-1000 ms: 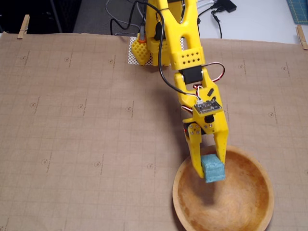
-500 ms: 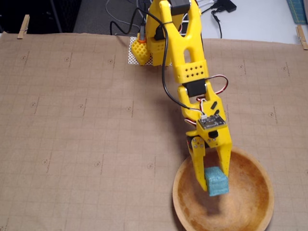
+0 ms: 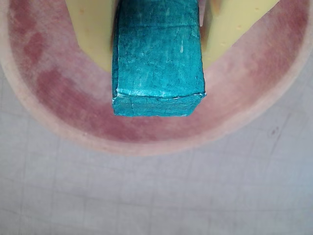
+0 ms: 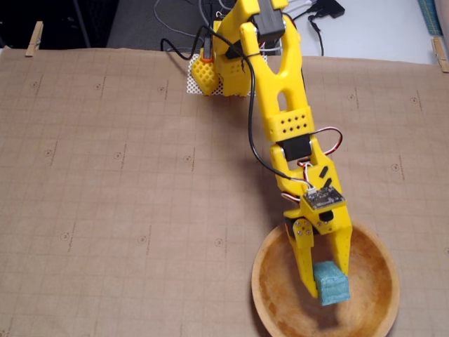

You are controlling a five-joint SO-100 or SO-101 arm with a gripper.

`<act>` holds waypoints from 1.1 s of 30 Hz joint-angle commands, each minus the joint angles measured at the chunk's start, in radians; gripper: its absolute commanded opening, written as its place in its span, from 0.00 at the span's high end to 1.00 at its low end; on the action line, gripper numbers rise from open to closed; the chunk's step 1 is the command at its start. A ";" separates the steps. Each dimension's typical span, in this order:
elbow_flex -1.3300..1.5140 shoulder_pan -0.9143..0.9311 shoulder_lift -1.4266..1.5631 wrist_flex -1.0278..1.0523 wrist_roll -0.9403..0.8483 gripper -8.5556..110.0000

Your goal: Grasp a blue block and put it in the bowl.

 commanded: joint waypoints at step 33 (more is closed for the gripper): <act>0.176 -0.026 0.436 -0.008 -0.009 0.63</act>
